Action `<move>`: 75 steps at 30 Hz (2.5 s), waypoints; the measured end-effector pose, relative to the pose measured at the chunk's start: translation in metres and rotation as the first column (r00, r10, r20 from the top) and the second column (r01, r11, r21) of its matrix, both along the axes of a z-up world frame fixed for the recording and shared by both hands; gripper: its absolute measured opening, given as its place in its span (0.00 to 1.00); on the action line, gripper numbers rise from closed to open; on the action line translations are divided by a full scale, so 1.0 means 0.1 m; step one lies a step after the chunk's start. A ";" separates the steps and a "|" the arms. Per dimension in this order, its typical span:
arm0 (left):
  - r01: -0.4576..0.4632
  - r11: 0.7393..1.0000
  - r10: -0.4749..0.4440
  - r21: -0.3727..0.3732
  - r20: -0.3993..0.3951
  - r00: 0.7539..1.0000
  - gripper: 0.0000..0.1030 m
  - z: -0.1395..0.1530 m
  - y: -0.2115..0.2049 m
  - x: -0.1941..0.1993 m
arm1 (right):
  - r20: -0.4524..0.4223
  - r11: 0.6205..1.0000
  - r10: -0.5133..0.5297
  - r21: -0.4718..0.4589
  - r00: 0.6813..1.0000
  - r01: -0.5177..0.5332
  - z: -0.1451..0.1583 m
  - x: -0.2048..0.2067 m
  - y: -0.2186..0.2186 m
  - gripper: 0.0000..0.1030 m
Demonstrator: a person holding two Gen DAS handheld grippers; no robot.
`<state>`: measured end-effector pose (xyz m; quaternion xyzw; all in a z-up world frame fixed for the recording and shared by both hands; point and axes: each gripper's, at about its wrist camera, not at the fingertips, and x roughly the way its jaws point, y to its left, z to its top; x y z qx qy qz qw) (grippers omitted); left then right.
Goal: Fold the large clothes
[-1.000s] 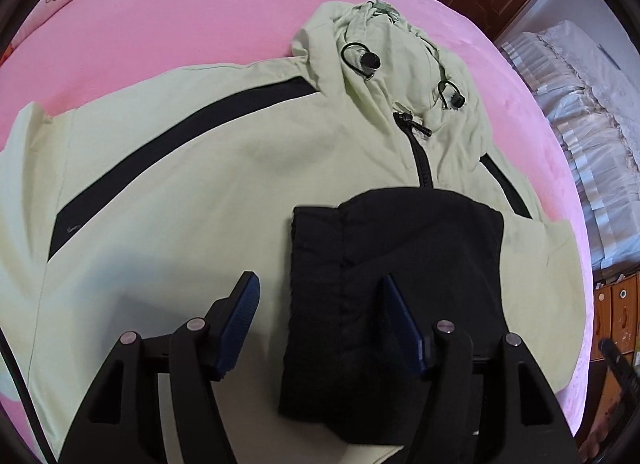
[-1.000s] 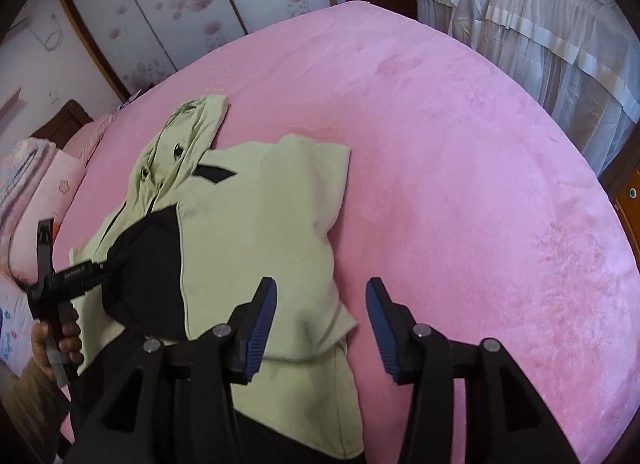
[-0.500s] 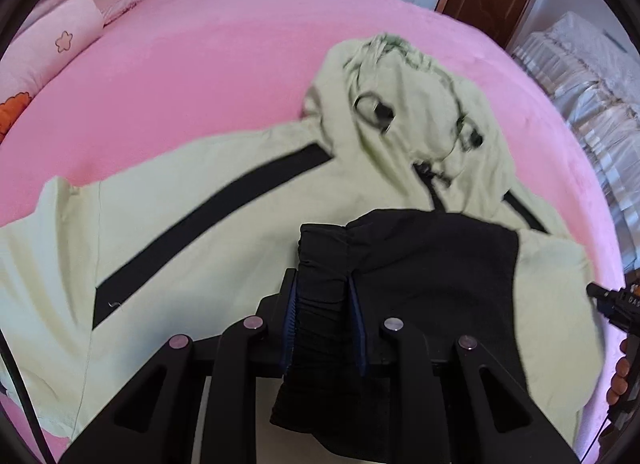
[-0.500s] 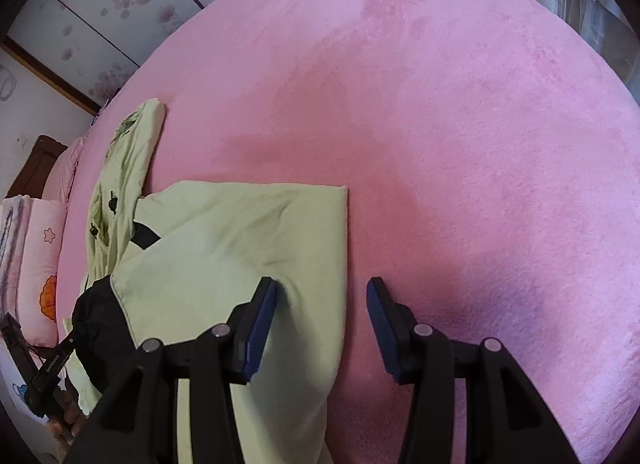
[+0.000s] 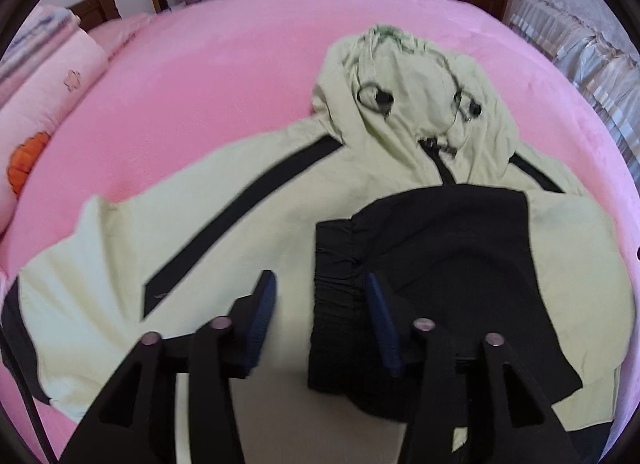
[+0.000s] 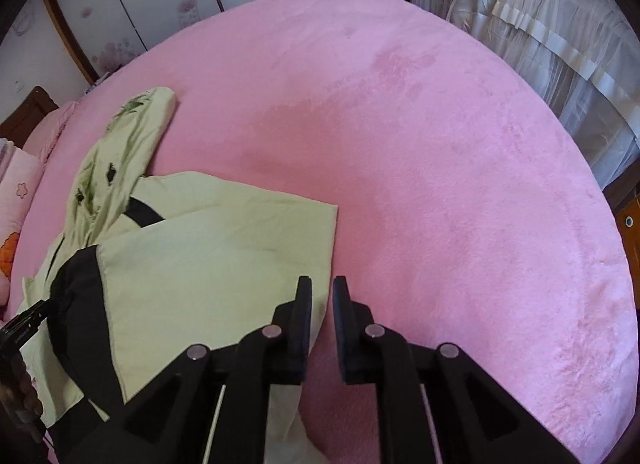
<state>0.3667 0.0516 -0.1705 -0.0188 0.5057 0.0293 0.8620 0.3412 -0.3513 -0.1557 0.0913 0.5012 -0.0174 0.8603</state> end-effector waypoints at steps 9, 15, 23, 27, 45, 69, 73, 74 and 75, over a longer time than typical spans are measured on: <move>0.056 0.990 -0.048 -0.131 0.070 0.996 0.62 0.19 -0.51 -0.45 | 0.111 0.981 0.196 -0.010 0.974 -0.196 0.10 -0.65 1.11 0.10; 0.022 0.994 -0.021 -0.103 0.015 1.000 0.64 -0.24 -0.81 -0.51 | 0.037 0.979 0.204 -0.026 0.978 -0.203 -0.40 -0.65 1.43 0.10; 0.066 0.997 -0.066 -0.037 0.008 0.998 0.79 -0.46 -0.89 -0.54 | 0.016 0.997 -0.017 -0.076 1.000 0.018 -0.56 -0.76 0.41 0.00; 0.075 0.997 -0.075 -0.027 0.003 0.997 0.89 -0.47 -0.96 -0.55 | 0.033 0.997 -0.055 -0.058 0.998 0.057 -0.49 -0.88 0.31 0.00; 0.039 0.995 -0.030 -0.089 0.102 0.994 0.89 0.54 -0.83 -1.51 | 0.069 0.995 -0.044 0.094 0.997 0.037 0.33 -1.73 0.79 0.03; -0.202 0.979 0.202 -0.016 0.169 0.965 0.89 1.29 0.69 -3.19 | 0.103 0.949 0.313 -0.008 0.944 -0.314 1.01 -2.53 2.41 0.18; -0.337 0.940 0.340 -0.048 0.168 0.925 0.89 1.21 1.28 -3.09 | 0.099 0.925 0.380 -0.011 0.920 -0.381 0.99 -2.34 2.90 0.18; -0.371 0.927 0.375 -0.058 0.161 0.913 0.89 1.17 1.42 -3.06 | 0.098 0.920 0.391 -0.010 0.915 -0.392 0.98 -2.29 3.02 0.18; -0.407 0.911 0.412 -0.066 0.157 0.898 0.89 1.12 1.58 -3.03 | 0.096 0.914 0.404 -0.009 0.910 -0.405 0.96 -2.22 3.14 0.18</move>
